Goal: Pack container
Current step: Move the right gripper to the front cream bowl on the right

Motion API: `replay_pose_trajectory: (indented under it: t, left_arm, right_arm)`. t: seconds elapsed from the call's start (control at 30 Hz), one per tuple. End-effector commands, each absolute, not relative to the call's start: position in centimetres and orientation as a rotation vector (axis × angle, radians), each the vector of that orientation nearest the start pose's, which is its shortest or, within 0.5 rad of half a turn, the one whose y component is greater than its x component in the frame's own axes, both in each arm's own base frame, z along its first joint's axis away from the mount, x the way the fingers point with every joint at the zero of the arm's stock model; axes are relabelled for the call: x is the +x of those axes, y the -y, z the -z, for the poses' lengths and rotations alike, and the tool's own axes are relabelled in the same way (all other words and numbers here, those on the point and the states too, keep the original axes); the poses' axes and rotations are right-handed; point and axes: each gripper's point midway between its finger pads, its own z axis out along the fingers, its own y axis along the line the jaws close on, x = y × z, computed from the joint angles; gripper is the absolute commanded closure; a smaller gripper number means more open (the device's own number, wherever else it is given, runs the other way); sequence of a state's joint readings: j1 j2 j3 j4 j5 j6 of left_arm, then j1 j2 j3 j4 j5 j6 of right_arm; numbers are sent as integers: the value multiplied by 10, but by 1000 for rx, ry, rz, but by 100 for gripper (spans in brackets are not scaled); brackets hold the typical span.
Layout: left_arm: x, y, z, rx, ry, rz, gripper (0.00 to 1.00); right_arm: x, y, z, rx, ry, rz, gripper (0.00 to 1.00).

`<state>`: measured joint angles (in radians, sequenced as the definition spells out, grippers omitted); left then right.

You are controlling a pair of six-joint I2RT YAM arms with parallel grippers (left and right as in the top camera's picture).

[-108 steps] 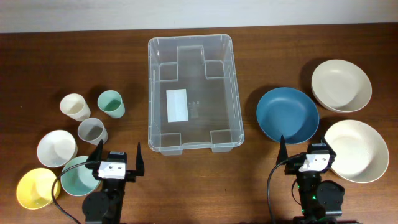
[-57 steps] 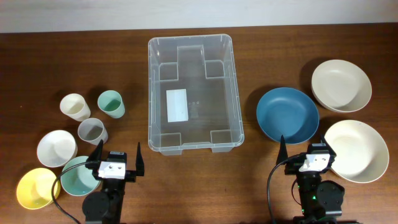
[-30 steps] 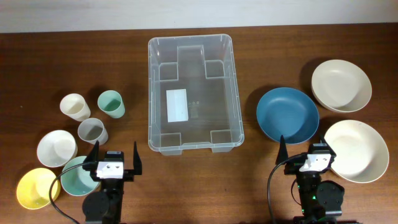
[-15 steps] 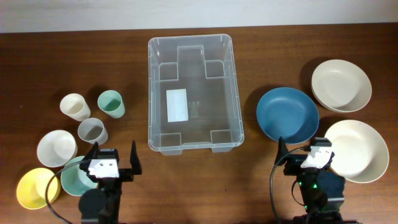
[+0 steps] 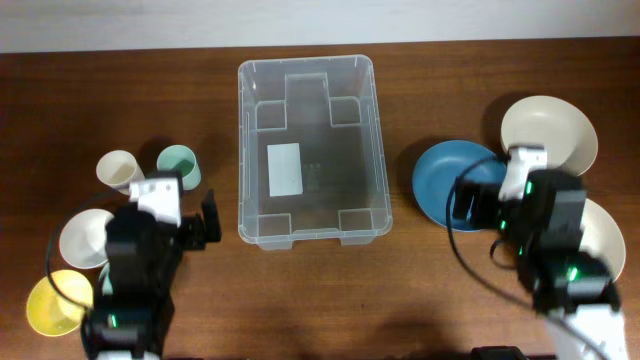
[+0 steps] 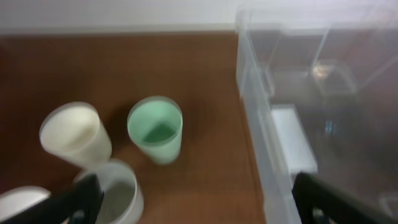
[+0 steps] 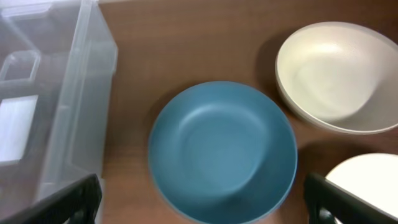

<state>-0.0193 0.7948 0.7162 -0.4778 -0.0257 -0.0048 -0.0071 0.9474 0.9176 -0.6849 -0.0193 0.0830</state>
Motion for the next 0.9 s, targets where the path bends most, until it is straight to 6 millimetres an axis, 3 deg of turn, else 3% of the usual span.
replay_pose_trajectory:
  t: [0.0,0.27,0.4,0.5,0.7,0.87]
  left_arm:
    - [310,2,-227,-8,-2207,1,1]
    - [321,2,-216,-7,-2352,-2,1]
    - [321,2,-213,-7,-2364,-2,1]
    - [321,2,-213,-7,-2364,-3,0]
    - [319,2,-212,-8,-2374,-2,1]
    - [319,2,-211,-8,-2376,-2,1]
  right_arm:
    - [315,-8,-248,86,-2330,-123,1]
    - [306,-21,-244,81,-2587,-220,1]
    - [306,-20,-243,85,-2593,-217,1]
    - [310,-9,-245,143,-2574,-186,1]
    - [305,63,-244,545,-2514,-73,1]
    - [272,145,-242,1067,-2353,-62,1]
